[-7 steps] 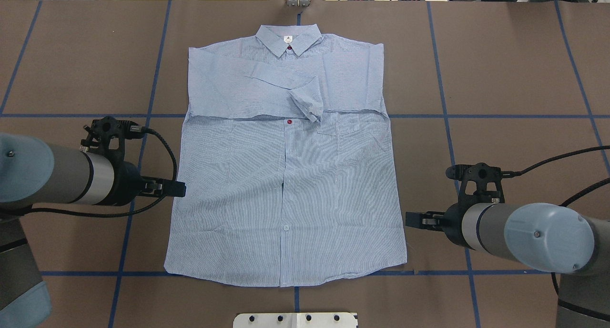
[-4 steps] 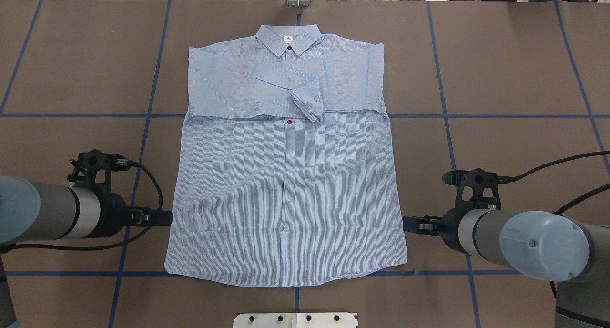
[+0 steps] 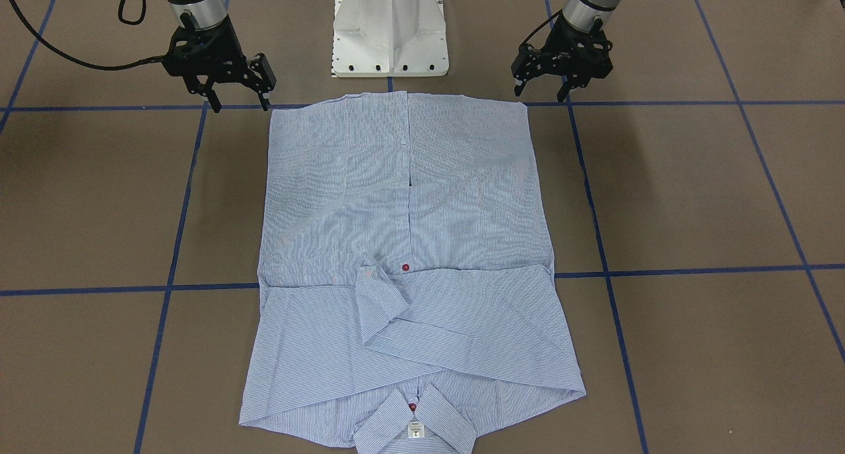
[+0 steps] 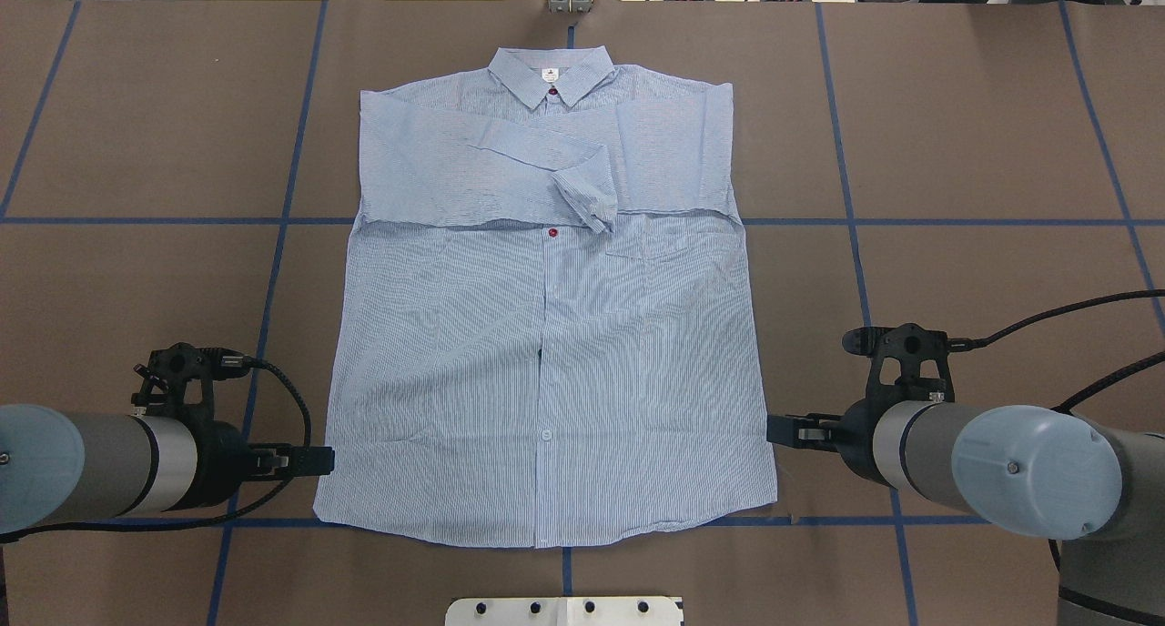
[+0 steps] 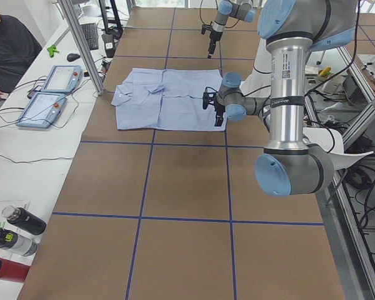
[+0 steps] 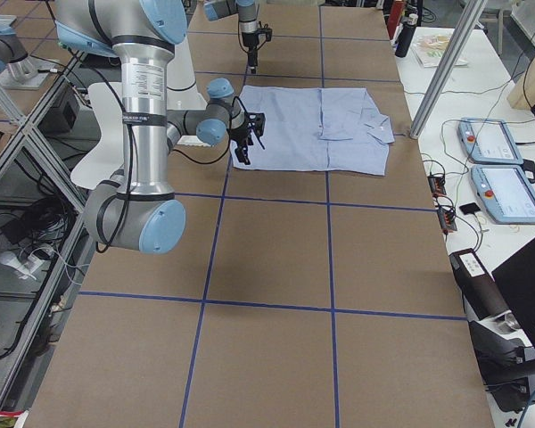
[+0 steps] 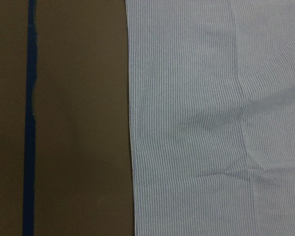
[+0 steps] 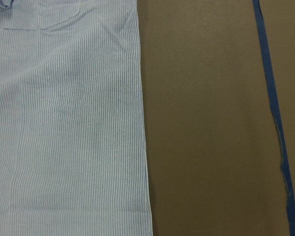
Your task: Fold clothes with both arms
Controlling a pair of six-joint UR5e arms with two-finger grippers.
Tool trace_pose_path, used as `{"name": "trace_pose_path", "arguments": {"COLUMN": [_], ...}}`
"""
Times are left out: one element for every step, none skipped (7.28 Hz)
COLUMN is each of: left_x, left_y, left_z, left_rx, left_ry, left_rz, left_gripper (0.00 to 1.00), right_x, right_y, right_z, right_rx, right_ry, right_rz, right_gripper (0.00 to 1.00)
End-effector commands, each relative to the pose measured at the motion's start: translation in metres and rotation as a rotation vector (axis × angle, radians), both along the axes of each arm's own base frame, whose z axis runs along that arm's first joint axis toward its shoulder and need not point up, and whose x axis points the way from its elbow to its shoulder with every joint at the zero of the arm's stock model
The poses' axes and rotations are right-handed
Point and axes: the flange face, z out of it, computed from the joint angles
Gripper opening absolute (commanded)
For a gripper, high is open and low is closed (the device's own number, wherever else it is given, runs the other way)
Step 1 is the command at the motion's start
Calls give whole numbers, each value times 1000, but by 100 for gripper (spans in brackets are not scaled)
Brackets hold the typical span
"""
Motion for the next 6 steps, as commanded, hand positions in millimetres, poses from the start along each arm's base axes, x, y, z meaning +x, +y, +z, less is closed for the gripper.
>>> {"name": "trace_pose_path", "arguments": {"left_x": [0, 9, 16, 26, 38, 51], "left_y": [5, 9, 13, 13, 13, 12], "left_z": [11, 19, 19, 17, 21, 26], "left_rx": [-3, 12, 12, 14, 13, 10], "left_ry": [7, -11, -10, -6, -13, -22], "left_rz": [-15, -24, -12, -7, -2, 2], "left_gripper": [100, 100, 100, 97, 94, 94], "right_x": [-1, -1, -1, -1, -1, -1], "right_y": [0, 0, -1, -1, -1, 0], "right_z": [-1, -3, -3, -3, -2, -2], "right_rx": [2, 3, 3, 3, 3, 3], "right_ry": [-2, -5, -5, -5, -3, -3], "right_rz": [-1, -1, 0, 0, -1, -2], "right_gripper": [100, 100, 100, 100, 100, 100]}}
